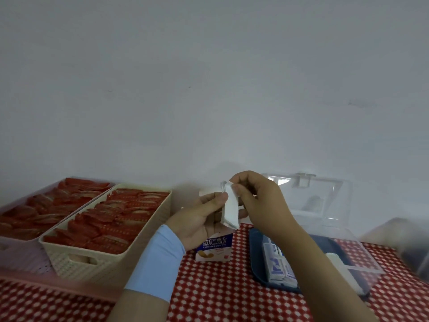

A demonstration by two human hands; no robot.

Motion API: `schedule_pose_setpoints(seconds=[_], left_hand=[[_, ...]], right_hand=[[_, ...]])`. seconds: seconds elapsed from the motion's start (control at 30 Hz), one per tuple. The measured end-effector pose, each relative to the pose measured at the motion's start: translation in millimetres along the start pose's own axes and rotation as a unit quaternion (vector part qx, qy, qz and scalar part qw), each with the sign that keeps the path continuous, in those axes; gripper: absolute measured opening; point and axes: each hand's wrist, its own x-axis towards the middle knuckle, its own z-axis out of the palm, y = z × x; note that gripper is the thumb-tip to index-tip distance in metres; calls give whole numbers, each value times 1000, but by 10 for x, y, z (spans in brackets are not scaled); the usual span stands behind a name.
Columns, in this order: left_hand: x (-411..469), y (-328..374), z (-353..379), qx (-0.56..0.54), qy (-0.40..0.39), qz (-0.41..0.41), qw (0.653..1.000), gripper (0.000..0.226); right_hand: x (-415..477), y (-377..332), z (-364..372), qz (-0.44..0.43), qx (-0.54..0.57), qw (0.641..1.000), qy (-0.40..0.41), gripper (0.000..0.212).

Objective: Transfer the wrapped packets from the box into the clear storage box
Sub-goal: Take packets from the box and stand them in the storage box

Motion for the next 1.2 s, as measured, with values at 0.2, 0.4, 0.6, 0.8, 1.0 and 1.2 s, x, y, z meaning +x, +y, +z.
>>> schedule_pose_setpoints(seconds=[0.2, 0.4, 0.6, 0.8, 1.0, 1.2], left_hand=[[76, -155, 77, -2, 6, -15, 1000, 34], [137, -196, 115, 14, 4, -8, 1000, 42], [124, -238, 170, 20, -18, -26, 999, 46], [170, -257, 151, 17, -26, -22, 999, 42], [114, -318, 187, 23, -36, -1, 999, 30], [3, -300, 272, 18, -23, -12, 1000, 29]], right_hand=[[-132, 112, -95, -22, -116, 992, 38, 19], [-282, 117, -311, -36, -122, 985, -114, 42], [-290, 137, -302, -56, -108, 985, -119, 46], [-283, 135, -290, -53, -102, 986, -119, 50], [-310, 185, -244, -48, -102, 983, -143, 52], [-341, 150, -421, 92, 125, 980, -122, 22]])
